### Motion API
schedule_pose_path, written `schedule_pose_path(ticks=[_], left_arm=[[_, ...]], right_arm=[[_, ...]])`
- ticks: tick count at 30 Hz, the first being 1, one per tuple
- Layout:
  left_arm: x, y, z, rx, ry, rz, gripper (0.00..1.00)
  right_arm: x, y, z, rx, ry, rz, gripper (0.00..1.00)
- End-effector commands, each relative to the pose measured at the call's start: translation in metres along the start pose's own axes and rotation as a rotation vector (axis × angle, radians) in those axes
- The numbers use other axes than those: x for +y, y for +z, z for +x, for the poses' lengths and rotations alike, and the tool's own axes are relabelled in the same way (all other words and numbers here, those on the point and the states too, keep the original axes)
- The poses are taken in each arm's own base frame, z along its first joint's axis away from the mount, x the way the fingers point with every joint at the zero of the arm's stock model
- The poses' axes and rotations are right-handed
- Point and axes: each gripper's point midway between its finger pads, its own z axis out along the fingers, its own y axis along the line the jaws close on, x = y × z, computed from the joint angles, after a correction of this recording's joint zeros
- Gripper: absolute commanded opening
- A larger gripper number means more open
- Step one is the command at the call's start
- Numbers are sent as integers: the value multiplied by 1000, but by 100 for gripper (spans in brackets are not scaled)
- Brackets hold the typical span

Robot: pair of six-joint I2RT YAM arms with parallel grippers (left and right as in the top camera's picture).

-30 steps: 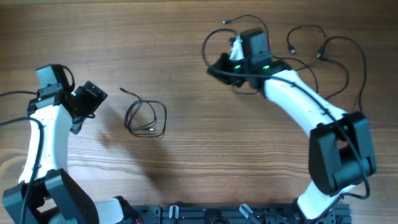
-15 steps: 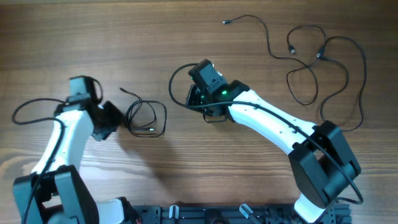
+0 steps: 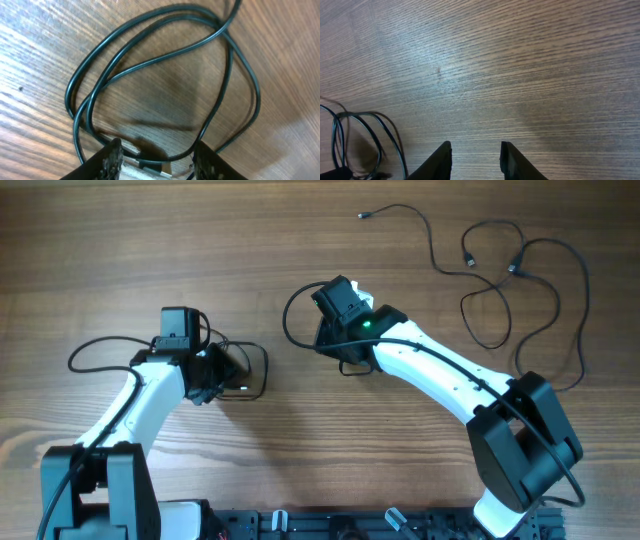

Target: Untangle cables

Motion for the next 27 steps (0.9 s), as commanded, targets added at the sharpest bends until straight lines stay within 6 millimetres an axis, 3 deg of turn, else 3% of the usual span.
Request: schedule_pose_path(ticks=[1,5,8,12,13,14,15,16,18,19,22,25,27], left_arm=[[10,12,6,-7,-87,-12,44],[20,18,14,12,-92,-31,39],[18,16,15,22,-89,-26,52],[-10,-18,-17,-50,-25,34,66],[-14,-24,-20,-55,22,42,65],[-20,-29,-18,-42,104,61,52],[-26,-30,-12,-12,190,94,40],[-30,-31,-1,38,279,135,37],[-27,-33,26,151,413,174,44],[-24,-35,38,199,466,182,51],[-13,-37,78,337,608,164,59],[-16,-30,92,344,695,131,61],[-10,-22,86,276,780,-1,63]], right_arm=[[-6,4,1,-2,-20,25,34],[-7,4,2,3,-20,31,34],[-8,4,2,3,-21,31,34],[-8,4,2,3,-21,31,34],[-8,4,2,3,-21,31,34],[-8,4,2,3,-21,31,34],[-8,4,2,1,-27,32,34],[-9,4,0,-6,-76,37,35],[-12,4,-6,-11,-171,37,39],[-16,4,-9,2,-160,34,39],[-25,2,-20,67,-83,-37,40],[-40,1,-35,73,-23,-49,40],[-47,0,-38,76,-15,-37,41]])
